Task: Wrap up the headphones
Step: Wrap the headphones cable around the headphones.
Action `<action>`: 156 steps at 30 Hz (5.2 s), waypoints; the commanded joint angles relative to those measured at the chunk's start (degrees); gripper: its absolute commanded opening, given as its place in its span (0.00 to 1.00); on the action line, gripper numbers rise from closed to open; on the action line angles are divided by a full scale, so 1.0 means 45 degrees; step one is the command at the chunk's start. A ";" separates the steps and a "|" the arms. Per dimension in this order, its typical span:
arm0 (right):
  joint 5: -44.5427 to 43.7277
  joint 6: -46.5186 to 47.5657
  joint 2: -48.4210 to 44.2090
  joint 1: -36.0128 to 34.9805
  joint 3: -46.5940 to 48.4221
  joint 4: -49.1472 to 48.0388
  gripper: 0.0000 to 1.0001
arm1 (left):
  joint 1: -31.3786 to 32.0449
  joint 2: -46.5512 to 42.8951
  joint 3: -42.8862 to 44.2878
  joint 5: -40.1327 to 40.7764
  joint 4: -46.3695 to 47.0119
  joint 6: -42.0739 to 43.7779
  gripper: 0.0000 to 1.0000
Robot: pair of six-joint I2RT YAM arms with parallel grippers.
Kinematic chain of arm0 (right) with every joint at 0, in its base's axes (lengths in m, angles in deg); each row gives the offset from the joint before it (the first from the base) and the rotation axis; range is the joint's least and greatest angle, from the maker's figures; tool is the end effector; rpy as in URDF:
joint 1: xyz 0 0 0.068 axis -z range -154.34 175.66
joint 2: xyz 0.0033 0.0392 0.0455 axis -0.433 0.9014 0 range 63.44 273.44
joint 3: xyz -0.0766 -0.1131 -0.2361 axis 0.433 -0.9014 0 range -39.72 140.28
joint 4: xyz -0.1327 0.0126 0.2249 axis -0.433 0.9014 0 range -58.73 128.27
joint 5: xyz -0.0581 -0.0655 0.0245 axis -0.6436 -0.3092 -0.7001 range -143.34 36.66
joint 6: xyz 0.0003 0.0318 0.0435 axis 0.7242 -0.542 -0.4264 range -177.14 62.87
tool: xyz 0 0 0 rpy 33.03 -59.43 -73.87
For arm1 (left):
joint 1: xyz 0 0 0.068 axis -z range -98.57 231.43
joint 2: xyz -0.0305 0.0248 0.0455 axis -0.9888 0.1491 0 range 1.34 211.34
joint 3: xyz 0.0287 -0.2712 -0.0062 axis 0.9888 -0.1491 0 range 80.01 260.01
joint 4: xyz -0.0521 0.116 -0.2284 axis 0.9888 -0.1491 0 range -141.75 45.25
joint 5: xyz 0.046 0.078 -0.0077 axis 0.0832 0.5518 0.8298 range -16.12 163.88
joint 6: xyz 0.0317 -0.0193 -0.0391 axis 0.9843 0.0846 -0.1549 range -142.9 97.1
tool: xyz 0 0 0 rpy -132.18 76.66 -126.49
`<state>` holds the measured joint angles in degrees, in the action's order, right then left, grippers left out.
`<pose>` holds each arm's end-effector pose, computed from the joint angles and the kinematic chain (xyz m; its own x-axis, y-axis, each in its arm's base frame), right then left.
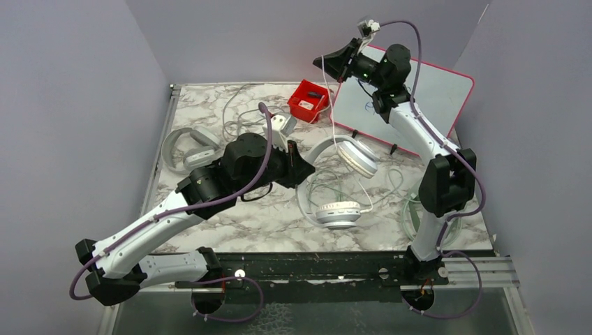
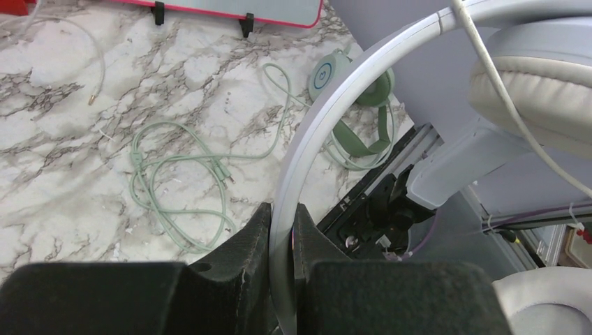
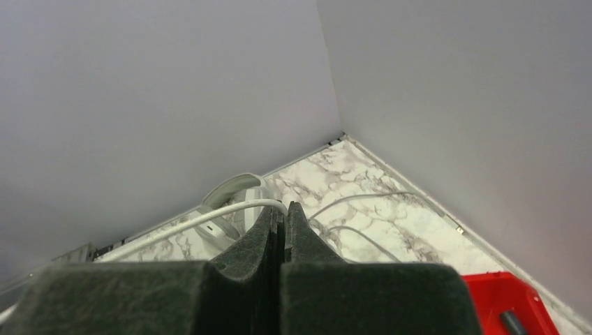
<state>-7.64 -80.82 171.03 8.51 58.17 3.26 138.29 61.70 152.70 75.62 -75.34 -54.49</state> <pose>0.4178 0.1556 0.4140 -0.0685 0.2725 -0.9597 -0.9037 0.3906 0.1754 0.1212 -0.1836 0.4195 -0.5761 -0.0754 -0.8139 0.6098 0.6234 -0.4894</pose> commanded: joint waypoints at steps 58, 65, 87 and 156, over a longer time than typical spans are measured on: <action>-0.0490 -0.6945 -0.4177 -0.3525 -1.2019 -0.9020 0.07 | -0.0717 0.3873 0.4579 1.3485 0.5876 0.7716 0.00; -0.1034 -0.6369 -0.4727 -0.4066 -1.2225 -0.8308 0.07 | -0.1101 0.3968 0.4361 1.3829 0.5918 0.7077 0.00; 0.0301 -0.6965 -0.6906 -0.5298 -1.3007 -0.6362 0.07 | -0.3260 0.4077 0.3612 1.2752 0.5088 0.6155 0.00; -0.3127 0.1745 -1.0597 -0.7260 -0.6375 1.1764 0.01 | -0.4374 0.3032 0.1014 0.8088 0.4902 0.8747 0.00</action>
<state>-18.27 -84.12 120.76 -23.29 18.36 34.02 119.71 78.86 159.21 118.53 -57.16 -19.17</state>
